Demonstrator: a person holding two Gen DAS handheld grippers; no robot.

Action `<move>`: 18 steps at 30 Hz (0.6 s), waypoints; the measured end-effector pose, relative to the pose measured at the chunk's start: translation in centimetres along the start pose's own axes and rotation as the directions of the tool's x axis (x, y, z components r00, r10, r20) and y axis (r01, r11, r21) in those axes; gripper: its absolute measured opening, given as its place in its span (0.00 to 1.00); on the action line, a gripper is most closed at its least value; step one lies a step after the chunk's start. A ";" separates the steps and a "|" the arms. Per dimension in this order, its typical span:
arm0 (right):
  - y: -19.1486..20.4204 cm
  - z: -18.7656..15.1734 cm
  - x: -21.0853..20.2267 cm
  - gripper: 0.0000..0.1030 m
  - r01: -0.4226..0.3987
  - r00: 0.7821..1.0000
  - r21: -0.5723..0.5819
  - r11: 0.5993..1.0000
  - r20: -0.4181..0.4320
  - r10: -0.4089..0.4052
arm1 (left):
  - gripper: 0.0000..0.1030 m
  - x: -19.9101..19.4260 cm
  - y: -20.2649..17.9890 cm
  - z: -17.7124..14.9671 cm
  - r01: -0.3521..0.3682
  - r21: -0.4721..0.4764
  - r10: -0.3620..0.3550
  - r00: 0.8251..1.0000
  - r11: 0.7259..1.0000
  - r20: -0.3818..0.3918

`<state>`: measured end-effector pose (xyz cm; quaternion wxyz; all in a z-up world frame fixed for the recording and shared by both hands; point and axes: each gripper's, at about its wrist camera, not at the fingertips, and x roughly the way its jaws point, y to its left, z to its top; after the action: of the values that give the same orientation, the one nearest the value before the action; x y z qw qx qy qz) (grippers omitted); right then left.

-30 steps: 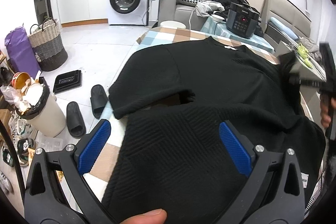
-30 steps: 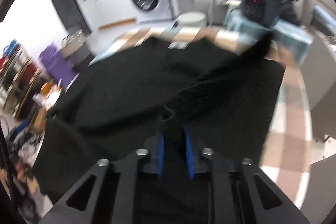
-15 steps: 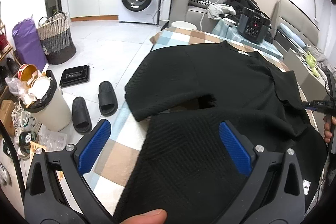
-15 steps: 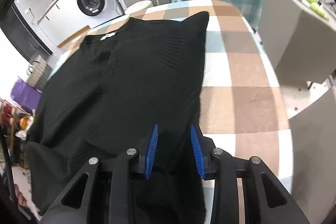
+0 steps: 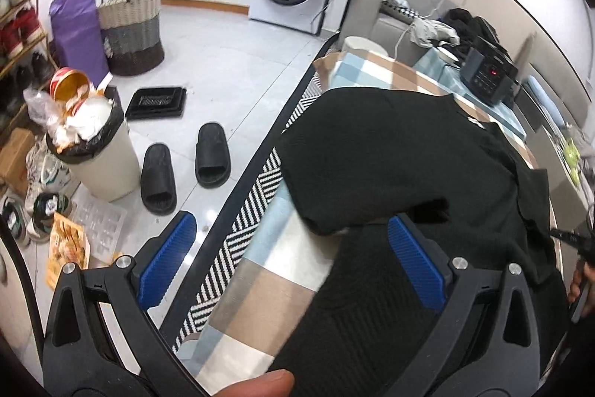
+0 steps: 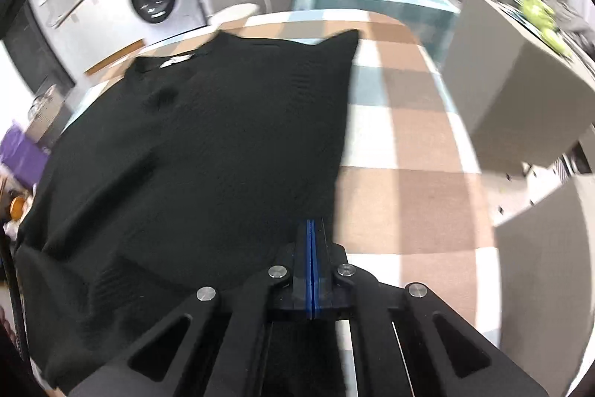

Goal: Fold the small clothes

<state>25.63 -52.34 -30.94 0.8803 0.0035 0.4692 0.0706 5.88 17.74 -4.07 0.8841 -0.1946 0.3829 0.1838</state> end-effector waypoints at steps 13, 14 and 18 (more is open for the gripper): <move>1.7 -3.8 -7.6 0.41 -0.242 0.965 0.068 0.968 0.123 0.232 | 0.67 3.4 1.5 0.3 0.208 -0.229 -0.232 0.969 0.951 -0.083; 2.0 -4.3 -8.0 0.43 -0.251 0.961 0.067 0.966 0.132 0.241 | 0.67 3.5 1.4 0.2 0.228 -0.252 -0.256 0.963 0.940 -0.085; 2.7 -5.8 -9.2 0.46 -0.282 0.951 0.091 0.955 0.158 0.266 | 0.67 5.2 0.9 0.1 0.314 -0.352 -0.378 0.917 0.882 -0.130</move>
<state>15.46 -51.15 -26.42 0.8919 0.1233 0.4024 0.1652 8.84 19.47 -8.03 0.8169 -0.4194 0.3909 0.0627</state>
